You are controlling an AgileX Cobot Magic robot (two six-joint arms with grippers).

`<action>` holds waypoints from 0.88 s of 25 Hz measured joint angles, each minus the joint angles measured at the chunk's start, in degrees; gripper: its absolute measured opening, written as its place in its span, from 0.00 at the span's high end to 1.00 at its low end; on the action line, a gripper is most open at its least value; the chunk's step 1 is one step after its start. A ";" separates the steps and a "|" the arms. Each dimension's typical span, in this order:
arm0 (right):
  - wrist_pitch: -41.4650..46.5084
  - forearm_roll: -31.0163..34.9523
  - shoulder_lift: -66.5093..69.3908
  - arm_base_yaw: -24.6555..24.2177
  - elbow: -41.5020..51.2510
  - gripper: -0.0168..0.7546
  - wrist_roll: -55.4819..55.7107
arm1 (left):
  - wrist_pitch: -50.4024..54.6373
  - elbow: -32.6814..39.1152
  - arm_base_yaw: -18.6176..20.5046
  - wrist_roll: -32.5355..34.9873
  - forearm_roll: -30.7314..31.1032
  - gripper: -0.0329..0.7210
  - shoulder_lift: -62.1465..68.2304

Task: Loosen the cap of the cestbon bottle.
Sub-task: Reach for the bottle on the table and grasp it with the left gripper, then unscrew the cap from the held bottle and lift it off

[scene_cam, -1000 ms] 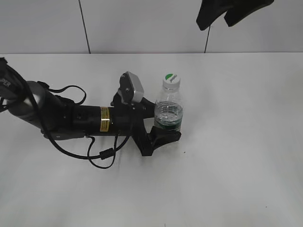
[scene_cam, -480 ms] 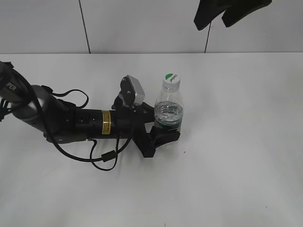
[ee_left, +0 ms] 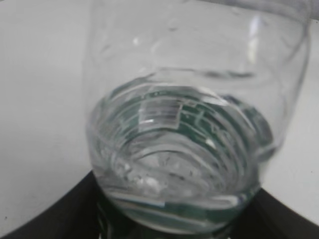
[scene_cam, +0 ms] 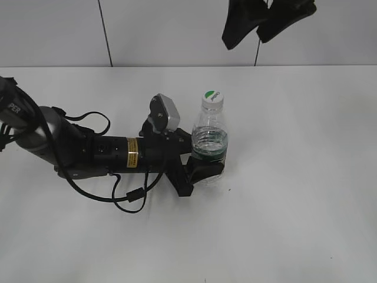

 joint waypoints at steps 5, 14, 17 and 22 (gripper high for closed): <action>0.00 -2.61 0.94 4.10 0.00 0.30 0.00 | 0.00 0.00 0.00 0.00 0.00 0.40 0.00; 0.00 -3.54 3.08 5.14 0.00 0.30 0.00 | 0.00 0.00 0.00 0.00 0.00 0.40 0.00; -0.06 -3.71 4.15 6.32 0.40 0.30 0.00 | -0.07 0.00 0.00 0.00 0.05 0.40 0.00; 0.00 -3.77 4.43 8.16 4.97 0.30 0.00 | -0.07 0.00 0.00 0.00 0.16 0.40 0.00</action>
